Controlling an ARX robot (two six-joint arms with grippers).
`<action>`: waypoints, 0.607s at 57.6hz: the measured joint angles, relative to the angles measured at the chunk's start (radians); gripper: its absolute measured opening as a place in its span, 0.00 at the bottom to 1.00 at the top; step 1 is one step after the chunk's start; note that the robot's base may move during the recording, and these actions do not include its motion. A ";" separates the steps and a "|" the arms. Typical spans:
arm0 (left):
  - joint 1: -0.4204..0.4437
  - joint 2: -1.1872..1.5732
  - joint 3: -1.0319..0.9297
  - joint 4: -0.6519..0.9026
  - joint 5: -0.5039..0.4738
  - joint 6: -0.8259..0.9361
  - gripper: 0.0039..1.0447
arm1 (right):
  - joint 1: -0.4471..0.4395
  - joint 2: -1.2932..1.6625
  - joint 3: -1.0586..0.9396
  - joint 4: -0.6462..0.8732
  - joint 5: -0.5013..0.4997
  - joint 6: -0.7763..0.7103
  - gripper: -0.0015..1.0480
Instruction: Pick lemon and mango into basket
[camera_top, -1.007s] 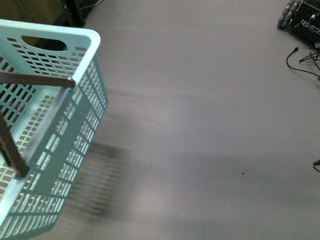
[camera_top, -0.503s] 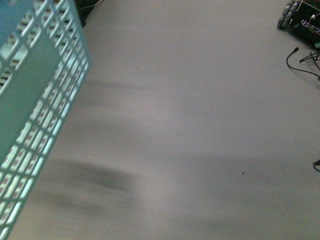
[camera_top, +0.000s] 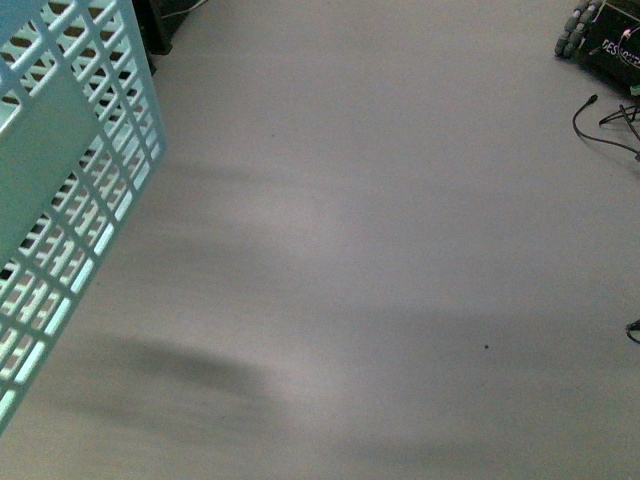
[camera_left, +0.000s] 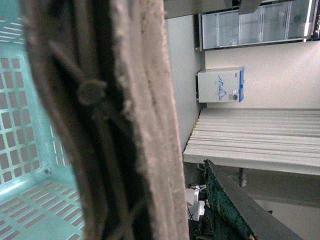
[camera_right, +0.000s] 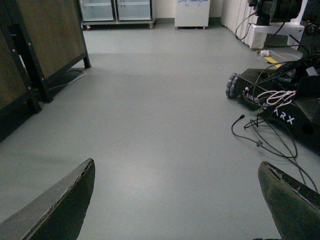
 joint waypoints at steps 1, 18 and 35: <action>0.000 0.000 0.000 0.000 -0.001 0.000 0.27 | 0.000 0.000 0.000 0.000 0.000 0.000 0.92; 0.000 0.000 0.000 0.000 0.008 -0.002 0.27 | 0.000 0.000 0.000 0.000 0.000 0.000 0.92; 0.000 0.000 0.000 0.000 -0.002 0.004 0.27 | 0.000 0.000 0.000 0.000 0.000 0.000 0.92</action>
